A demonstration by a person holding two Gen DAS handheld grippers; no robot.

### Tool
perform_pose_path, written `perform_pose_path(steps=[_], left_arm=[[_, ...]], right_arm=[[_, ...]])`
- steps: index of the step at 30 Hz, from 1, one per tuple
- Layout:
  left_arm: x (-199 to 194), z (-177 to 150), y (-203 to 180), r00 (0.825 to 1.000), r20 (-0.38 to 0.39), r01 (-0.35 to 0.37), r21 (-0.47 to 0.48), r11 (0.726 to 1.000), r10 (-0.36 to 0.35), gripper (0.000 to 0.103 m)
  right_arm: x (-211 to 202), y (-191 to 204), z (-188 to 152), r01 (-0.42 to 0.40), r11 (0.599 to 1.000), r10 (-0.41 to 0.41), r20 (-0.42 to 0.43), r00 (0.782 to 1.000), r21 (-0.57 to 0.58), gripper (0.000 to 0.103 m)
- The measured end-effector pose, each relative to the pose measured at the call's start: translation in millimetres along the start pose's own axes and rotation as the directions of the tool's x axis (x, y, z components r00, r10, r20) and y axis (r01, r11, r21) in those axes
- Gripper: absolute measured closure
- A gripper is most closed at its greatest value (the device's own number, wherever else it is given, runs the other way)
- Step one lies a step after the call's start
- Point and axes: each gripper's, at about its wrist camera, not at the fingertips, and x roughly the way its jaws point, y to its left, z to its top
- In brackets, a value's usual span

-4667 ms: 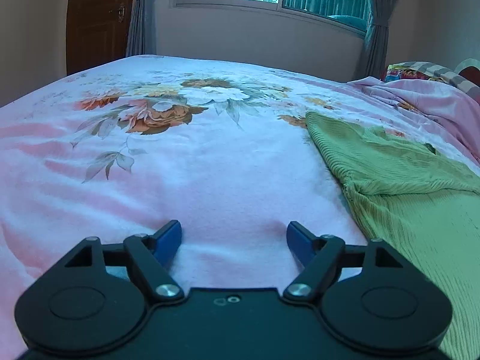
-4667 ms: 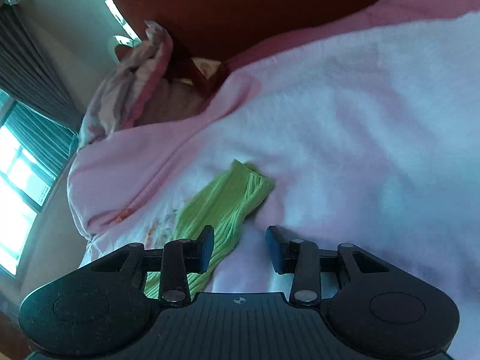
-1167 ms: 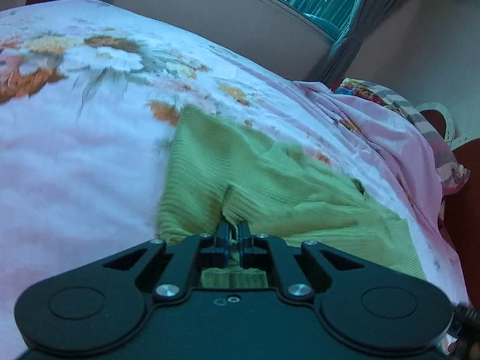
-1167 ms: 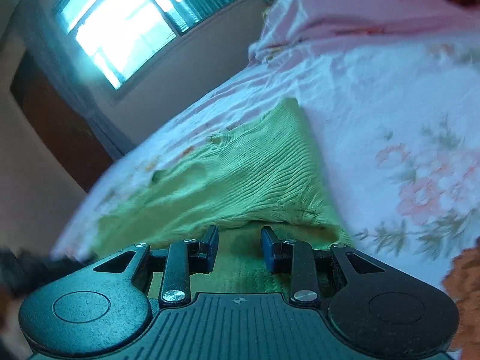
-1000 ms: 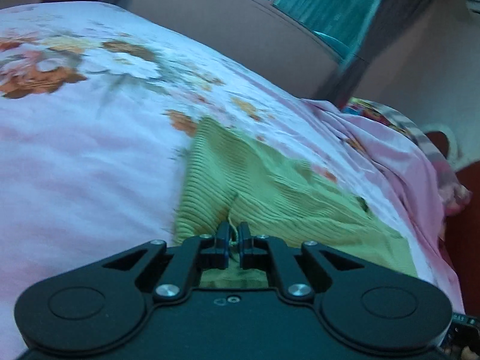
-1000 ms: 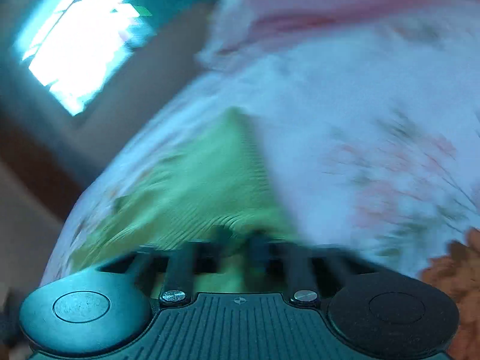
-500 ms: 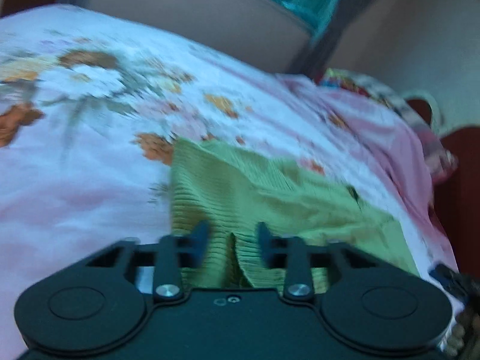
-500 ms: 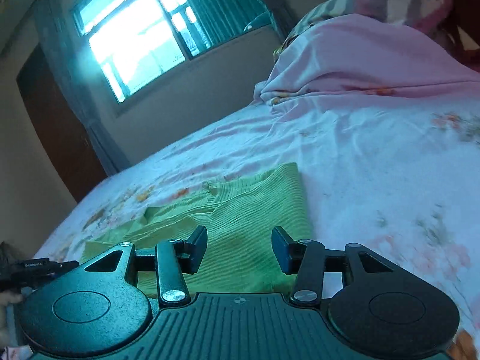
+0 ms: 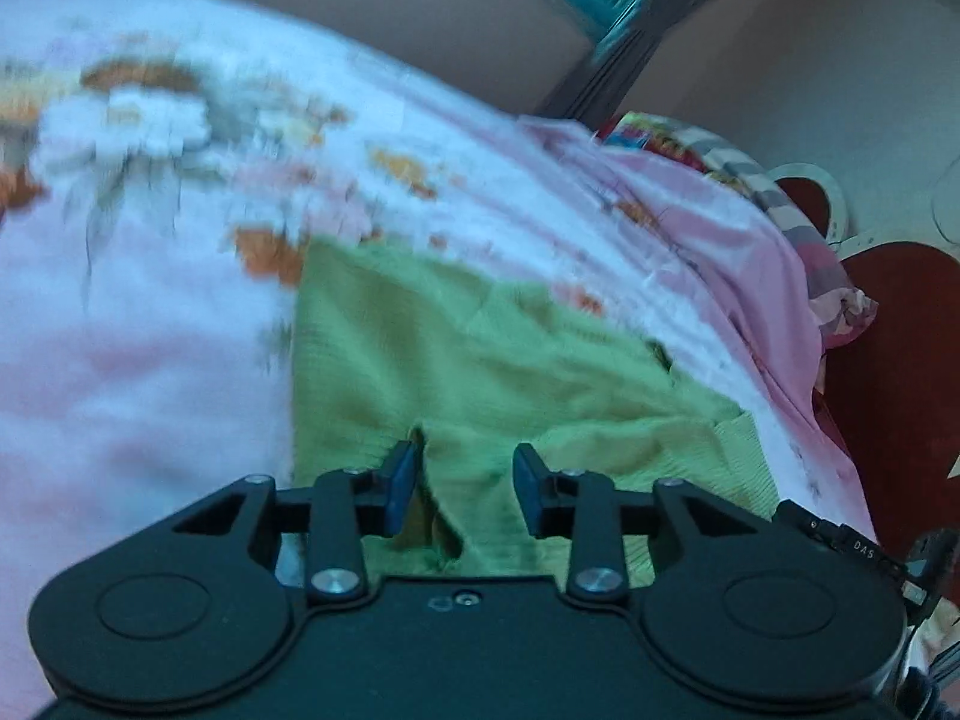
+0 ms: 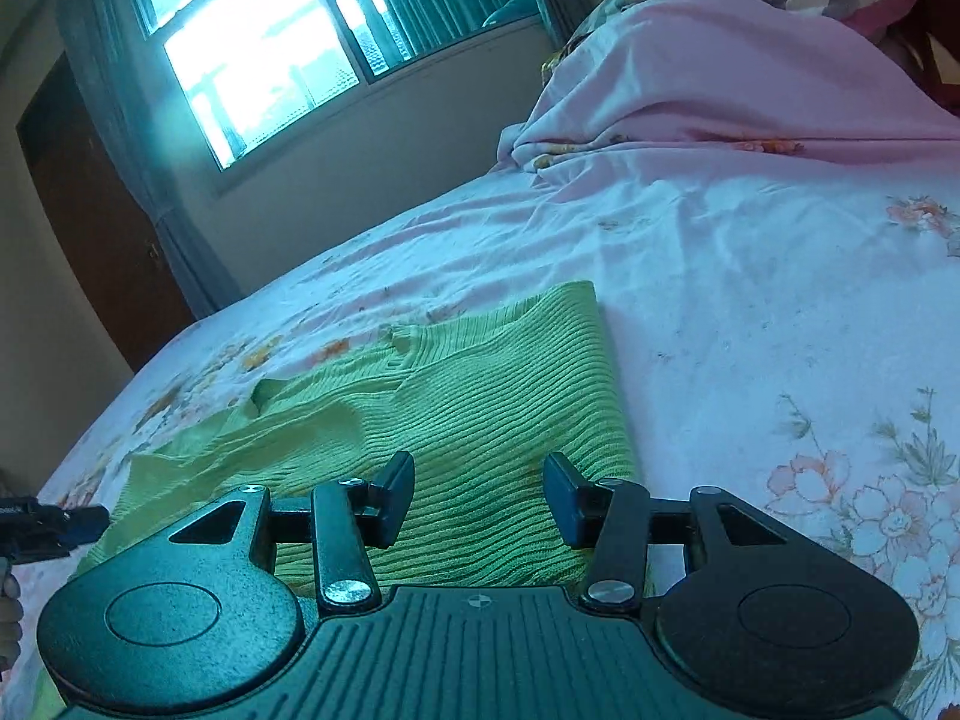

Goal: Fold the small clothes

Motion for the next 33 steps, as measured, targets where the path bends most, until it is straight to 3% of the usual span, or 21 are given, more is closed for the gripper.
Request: perform_pose_path(steps=[2, 4, 6, 10, 12, 14, 15, 16, 18, 19, 20, 21, 22, 24, 25, 27, 29, 30, 31, 33], left_arm=[[8, 1, 8, 1.0, -0.018, 0.015, -0.043, 0.999, -0.015, 0.08], [12, 2, 19, 0.999, -0.002, 0.037, -0.113, 0.993, -0.037, 0.093], [17, 3, 28, 0.999, 0.017, 0.04, -0.165, 0.985, -0.038, 0.094], [20, 2, 23, 0.998, 0.047, 0.043, -0.149, 0.988, -0.036, 0.1], [10, -1, 13, 0.99, 0.143, 0.03, -0.101, 0.994, -0.015, 0.101], [-11, -8, 8, 0.951, 0.309, 0.028, -0.095, 0.995, 0.002, 0.101], [-16, -10, 6, 0.938, 0.347, 0.016, -0.083, 0.996, 0.014, 0.101], [-15, -12, 3, 0.938, 0.344, -0.02, -0.074, 0.997, 0.045, 0.101], [0, -15, 1, 0.961, 0.235, -0.139, -0.042, 0.989, 0.145, 0.099], [7, -17, 1, 0.964, 0.184, -0.193, -0.02, 0.981, 0.193, 0.094], [4, -19, 1, 0.965, 0.187, -0.186, -0.012, 0.982, 0.185, 0.091], [-2, -19, 0, 0.962, 0.195, -0.193, -0.018, 0.981, 0.192, 0.08], [-12, -18, 0, 0.949, 0.224, -0.22, -0.029, 0.975, 0.221, 0.061], [-34, -20, -7, 0.893, 0.34, -0.295, -0.051, 0.954, 0.294, 0.03], [-45, -19, -13, 0.874, 0.393, -0.293, -0.041, 0.955, 0.285, 0.031], [-54, -12, -27, 0.888, 0.418, -0.209, -0.007, 0.978, 0.193, 0.032], [-43, -4, -53, 0.911, 0.397, -0.148, 0.073, 0.986, 0.107, 0.037], [-32, -2, -67, 0.922, 0.375, -0.151, 0.123, 0.981, 0.095, 0.037], [-17, -2, -83, 0.931, 0.354, -0.163, 0.177, 0.971, 0.092, 0.037], [17, -6, -109, 0.946, 0.316, -0.164, 0.268, 0.949, 0.075, 0.036]], right_arm=[[0, 0, 0, -0.001, 1.0, 0.001, -0.002, 1.0, 0.001, 0.056], [1, -2, -2, 0.001, 1.0, -0.001, -0.005, 1.0, -0.001, 0.056], [3, -2, -5, 0.006, 1.0, -0.006, -0.01, 1.0, -0.003, 0.056], [7, -2, -9, 0.015, 1.0, -0.015, -0.011, 1.0, -0.017, 0.056], [7, -3, -9, 0.012, 1.0, -0.012, -0.012, 1.0, -0.013, 0.056], [7, -4, -10, 0.009, 1.0, -0.009, -0.01, 1.0, -0.011, 0.056], [7, -3, -10, 0.008, 1.0, -0.008, -0.009, 1.0, -0.013, 0.056], [8, -3, -11, 0.008, 1.0, -0.008, -0.009, 1.0, -0.017, 0.056], [9, -2, -11, 0.011, 1.0, -0.011, -0.013, 1.0, -0.024, 0.056], [9, -2, -10, 0.012, 1.0, -0.012, -0.016, 1.0, -0.025, 0.056], [9, -2, -10, 0.012, 1.0, -0.013, -0.018, 1.0, -0.026, 0.056], [10, -2, -10, 0.012, 0.999, -0.013, -0.022, 1.0, -0.031, 0.056], [10, -2, -9, 0.012, 0.999, -0.013, -0.026, 1.0, -0.036, 0.056], [5, -2, -7, 0.006, 0.999, -0.007, -0.013, 1.0, -0.039, 0.056], [0, -1, -5, -0.003, 0.999, 0.004, 0.02, 1.0, -0.045, 0.056], [-8, 5, 2, -0.007, 0.996, 0.014, 0.087, 0.996, -0.083, 0.056], [-2, 15, 10, 0.022, 0.991, -0.009, 0.1, 0.995, -0.131, 0.06], [5, 22, 15, 0.045, 0.985, -0.028, 0.101, 0.995, -0.165, 0.072], [14, 29, 19, 0.047, 0.98, -0.031, 0.087, 0.996, -0.194, 0.09], [32, 42, 25, 0.046, 0.967, -0.032, 0.059, 0.998, -0.25, 0.091]])
